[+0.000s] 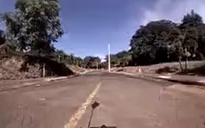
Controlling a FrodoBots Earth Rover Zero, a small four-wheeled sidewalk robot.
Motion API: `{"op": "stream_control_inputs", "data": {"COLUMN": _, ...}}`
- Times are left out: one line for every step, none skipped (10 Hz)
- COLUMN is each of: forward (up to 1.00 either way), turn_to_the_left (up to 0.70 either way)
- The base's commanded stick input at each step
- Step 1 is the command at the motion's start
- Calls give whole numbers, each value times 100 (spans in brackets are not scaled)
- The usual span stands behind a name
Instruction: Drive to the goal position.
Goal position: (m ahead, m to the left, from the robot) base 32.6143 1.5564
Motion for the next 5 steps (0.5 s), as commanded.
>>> {"op": "stream_control_inputs", "data": {"forward": 100, "turn_to_the_left": 0}}
{"op": "stream_control_inputs", "data": {"forward": 100, "turn_to_the_left": 0}}
{"op": "stream_control_inputs", "data": {"forward": 100, "turn_to_the_left": 0}}
{"op": "stream_control_inputs", "data": {"forward": 100, "turn_to_the_left": 0}}
{"op": "stream_control_inputs", "data": {"forward": 100, "turn_to_the_left": 0}}
